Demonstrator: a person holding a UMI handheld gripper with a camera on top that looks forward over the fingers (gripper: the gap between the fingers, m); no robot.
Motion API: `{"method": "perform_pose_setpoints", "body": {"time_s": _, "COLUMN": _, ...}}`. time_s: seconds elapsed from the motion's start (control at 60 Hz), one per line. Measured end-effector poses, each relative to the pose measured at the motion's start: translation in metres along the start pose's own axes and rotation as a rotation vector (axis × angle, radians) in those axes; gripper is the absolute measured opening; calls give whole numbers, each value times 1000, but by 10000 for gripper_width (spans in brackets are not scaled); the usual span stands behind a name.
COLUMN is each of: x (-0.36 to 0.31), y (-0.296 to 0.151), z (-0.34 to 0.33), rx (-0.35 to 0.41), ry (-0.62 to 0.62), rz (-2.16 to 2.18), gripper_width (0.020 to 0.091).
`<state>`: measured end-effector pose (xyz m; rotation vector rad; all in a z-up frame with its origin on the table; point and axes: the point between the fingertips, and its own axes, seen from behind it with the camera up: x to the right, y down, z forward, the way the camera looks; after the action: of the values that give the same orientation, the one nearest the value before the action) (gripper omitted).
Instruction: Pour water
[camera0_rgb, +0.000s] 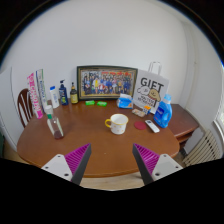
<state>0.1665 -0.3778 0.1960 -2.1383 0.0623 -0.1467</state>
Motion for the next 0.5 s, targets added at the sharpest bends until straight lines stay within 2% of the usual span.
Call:
{"method": "perform_pose_setpoints", "body": {"time_s": 0.117, "x": -62, "y": 0, "z": 5, "rx": -15, "ry": -89, "rz": -6, "gripper_width": 858}}
{"method": "perform_pose_setpoints", "body": {"time_s": 0.233, "x": -136, "y": 3, "z": 17, "rx": 8, "ry": -183, "rz": -16, "gripper_width": 857}}
{"method": "perform_pose_setpoints", "body": {"time_s": 0.367, "x": -203, "y": 4, "z": 46, "rx": 44, "ry": -277, "rz": -37, "gripper_width": 858}}
{"method": "perform_pose_setpoints", "body": {"time_s": 0.5, "x": -261, "y": -4, "z": 91, "rx": 111, "ry": -323, "rz": -67, "gripper_width": 857}}
